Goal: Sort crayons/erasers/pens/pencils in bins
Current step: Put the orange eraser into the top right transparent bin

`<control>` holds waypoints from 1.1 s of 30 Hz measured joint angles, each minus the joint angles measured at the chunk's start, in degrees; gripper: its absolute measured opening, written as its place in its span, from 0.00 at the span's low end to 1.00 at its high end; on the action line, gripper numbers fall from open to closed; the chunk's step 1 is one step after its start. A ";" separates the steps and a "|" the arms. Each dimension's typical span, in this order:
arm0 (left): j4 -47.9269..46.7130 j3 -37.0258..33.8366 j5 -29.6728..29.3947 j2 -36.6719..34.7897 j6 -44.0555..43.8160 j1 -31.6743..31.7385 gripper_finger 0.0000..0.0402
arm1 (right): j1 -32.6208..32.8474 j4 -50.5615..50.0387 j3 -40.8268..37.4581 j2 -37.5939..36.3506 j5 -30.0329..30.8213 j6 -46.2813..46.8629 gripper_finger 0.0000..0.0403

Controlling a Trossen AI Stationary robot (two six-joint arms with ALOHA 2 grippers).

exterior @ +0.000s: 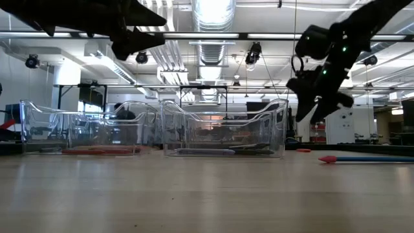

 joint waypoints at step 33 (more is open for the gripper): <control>7.33 -1.36 0.01 5.89 0.04 -4.54 0.70 | -15.93 25.62 -3.58 19.63 3.38 -9.96 0.56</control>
